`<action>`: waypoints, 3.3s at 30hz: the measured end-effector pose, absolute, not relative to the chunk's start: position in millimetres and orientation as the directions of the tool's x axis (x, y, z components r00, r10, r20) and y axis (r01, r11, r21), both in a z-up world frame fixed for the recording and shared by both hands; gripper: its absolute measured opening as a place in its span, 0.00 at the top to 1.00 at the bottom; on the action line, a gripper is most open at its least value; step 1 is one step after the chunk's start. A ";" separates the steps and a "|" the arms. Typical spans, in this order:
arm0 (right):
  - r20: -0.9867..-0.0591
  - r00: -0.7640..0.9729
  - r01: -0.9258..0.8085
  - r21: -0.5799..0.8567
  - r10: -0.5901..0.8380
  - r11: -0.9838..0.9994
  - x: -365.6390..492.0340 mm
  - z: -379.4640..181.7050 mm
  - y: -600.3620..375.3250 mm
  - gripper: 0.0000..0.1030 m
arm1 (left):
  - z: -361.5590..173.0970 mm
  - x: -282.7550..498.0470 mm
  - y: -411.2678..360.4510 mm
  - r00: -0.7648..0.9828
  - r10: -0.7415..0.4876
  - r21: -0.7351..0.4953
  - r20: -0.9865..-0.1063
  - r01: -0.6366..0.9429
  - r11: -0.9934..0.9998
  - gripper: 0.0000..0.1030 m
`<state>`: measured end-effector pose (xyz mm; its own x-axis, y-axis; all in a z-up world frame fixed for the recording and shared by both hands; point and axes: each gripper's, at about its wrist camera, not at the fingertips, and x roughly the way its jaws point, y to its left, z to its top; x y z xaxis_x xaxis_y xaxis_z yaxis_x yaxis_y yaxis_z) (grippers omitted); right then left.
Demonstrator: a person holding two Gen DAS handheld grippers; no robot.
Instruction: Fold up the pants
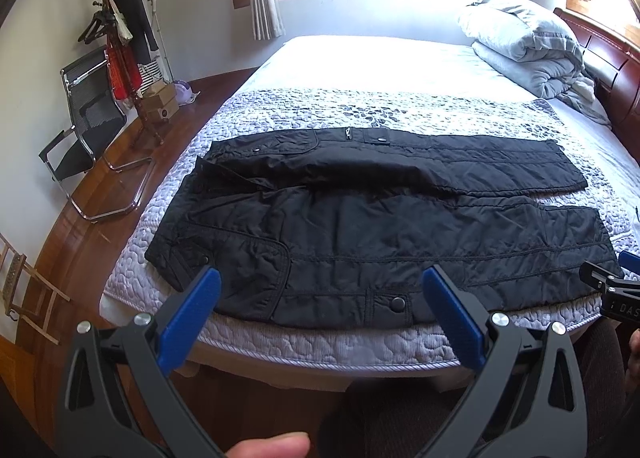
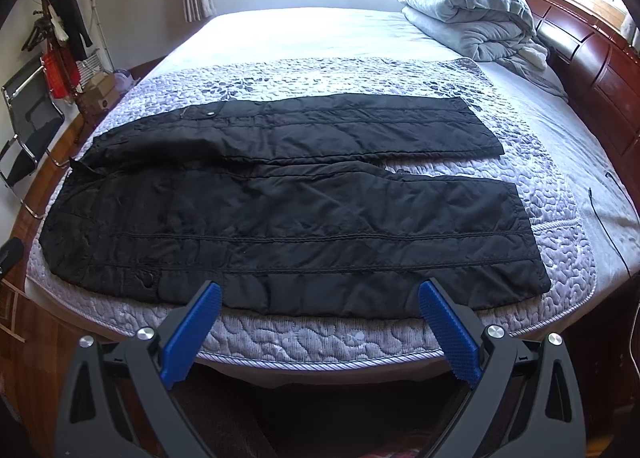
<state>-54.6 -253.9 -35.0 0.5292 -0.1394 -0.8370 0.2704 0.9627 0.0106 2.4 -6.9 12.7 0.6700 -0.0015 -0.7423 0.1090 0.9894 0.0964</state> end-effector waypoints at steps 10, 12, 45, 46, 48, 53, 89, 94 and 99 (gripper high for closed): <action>-0.838 0.527 0.277 0.007 -0.146 0.961 -54.2 -35.3 -256.4 0.03 | 13.5 2.4 -8.3 0.671 0.002 0.100 -0.741 0.109 0.989 0.02; -0.837 0.527 0.277 0.007 -0.146 0.961 -54.3 -35.2 -256.5 0.03 | 13.7 2.9 -8.5 0.671 0.002 0.100 -0.741 0.108 0.989 0.02; -0.839 0.522 0.287 0.005 -0.152 0.958 -54.2 -38.6 -261.1 0.03 | 15.8 4.6 -6.7 0.678 0.004 0.106 -0.735 0.109 0.988 0.02; -0.840 0.522 0.287 0.005 -0.152 0.958 -54.1 -39.3 -261.1 0.03 | 16.0 4.7 -6.6 0.678 0.004 0.106 -0.735 0.109 0.988 0.02; -0.840 0.521 0.287 0.005 -0.152 0.958 -53.8 -39.8 -261.7 0.03 | 15.8 4.7 -6.7 0.678 0.004 0.107 -0.735 0.109 0.988 0.02; -0.839 0.521 0.286 0.001 -0.155 0.958 -53.7 -39.9 -262.0 0.03 | 16.1 6.3 -9.0 0.677 0.005 0.111 -0.736 0.114 0.987 0.02; -0.903 0.380 0.413 -0.030 -0.202 0.910 150.4 -98.2 -585.1 0.03 | -143.2 440.0 235.6 0.102 -0.071 -0.112 -0.992 -0.484 0.868 0.02; -0.917 0.347 0.345 -0.069 -0.196 0.936 166.6 -121.4 -575.1 0.03 | -160.9 455.7 222.0 0.054 -0.056 -0.074 -0.997 -0.432 0.899 0.03; -0.916 0.338 0.318 -0.103 -0.214 0.942 171.7 -132.0 -572.0 0.03 | -163.6 448.8 194.1 0.051 -0.026 -0.042 -0.998 -0.352 0.935 0.20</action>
<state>171.7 -572.0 -132.0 0.3378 -0.2142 -0.9165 0.3183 0.9424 -0.1030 448.8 194.1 -163.6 0.0509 -0.0258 -0.9984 -0.3524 0.9349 -0.0421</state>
